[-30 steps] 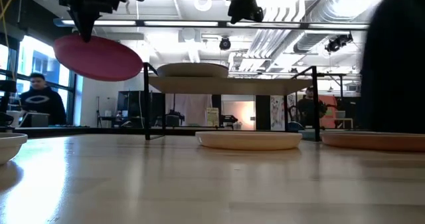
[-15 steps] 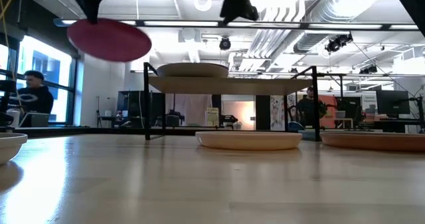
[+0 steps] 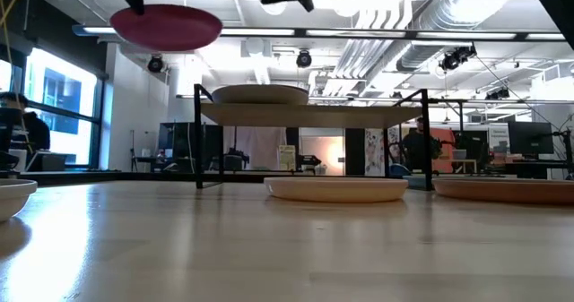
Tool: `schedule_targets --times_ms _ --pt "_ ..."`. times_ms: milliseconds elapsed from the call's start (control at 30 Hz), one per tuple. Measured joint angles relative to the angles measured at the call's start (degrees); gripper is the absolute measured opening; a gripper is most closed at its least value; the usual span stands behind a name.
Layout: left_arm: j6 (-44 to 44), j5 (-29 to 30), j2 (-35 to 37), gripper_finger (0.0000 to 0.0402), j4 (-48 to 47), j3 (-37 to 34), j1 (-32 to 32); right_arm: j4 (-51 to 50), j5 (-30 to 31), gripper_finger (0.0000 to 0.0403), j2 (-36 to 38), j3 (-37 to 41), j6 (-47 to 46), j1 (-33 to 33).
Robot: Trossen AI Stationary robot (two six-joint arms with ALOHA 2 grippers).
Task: Place and stack plates onto a shelf
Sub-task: Stack the pink plate on top of the purple plate on the shelf
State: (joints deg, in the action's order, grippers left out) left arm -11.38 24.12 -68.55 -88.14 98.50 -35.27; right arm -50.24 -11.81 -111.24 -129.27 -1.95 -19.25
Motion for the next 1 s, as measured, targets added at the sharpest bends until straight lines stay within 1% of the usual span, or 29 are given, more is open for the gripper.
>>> schedule_targets --times_ms 100,200,267,400,533,667,867,1000 --pt "-0.7 -0.8 -0.7 0.0 0.56 0.0 1.79 3.91 0.28 0.0136 0.0 0.0 0.47 -0.55" --pt "-1.98 -0.9 -1.43 0.0 1.99 0.0 3.75 7.8 3.56 0.0157 0.02 0.0 0.8 -0.7" --pt "-2.18 -0.9 -2.16 0.0 2.92 0.0 5.01 9.38 4.8 0.0164 0.0 0.0 1.97 -0.78" --pt "-3.14 -0.9 -4.09 0.0 4.75 -0.01 6.86 10.85 5.07 0.0167 0.02 0.0 3.48 -0.76" --pt "-3.17 -0.8 -6.24 0.0 5.69 -0.02 8.16 9.86 7.67 0.0167 0.0 0.0 3.18 -0.74" --pt "-3.09 0.62 -8.02 0.0 6.36 -0.04 9.6 7.0 10.35 0.0167 0.0 0.0 0.67 -0.77" --pt "-2.75 1.3 -8.95 0.0 11.48 -0.04 11.2 2.45 10.67 0.0167 0.0 0.0 -1.71 -0.75" --pt "-2.03 1.51 -9.34 0.0 12.46 -0.04 11.5 0.25 10.55 0.0167 0.0 0.0 -3.59 -0.61"
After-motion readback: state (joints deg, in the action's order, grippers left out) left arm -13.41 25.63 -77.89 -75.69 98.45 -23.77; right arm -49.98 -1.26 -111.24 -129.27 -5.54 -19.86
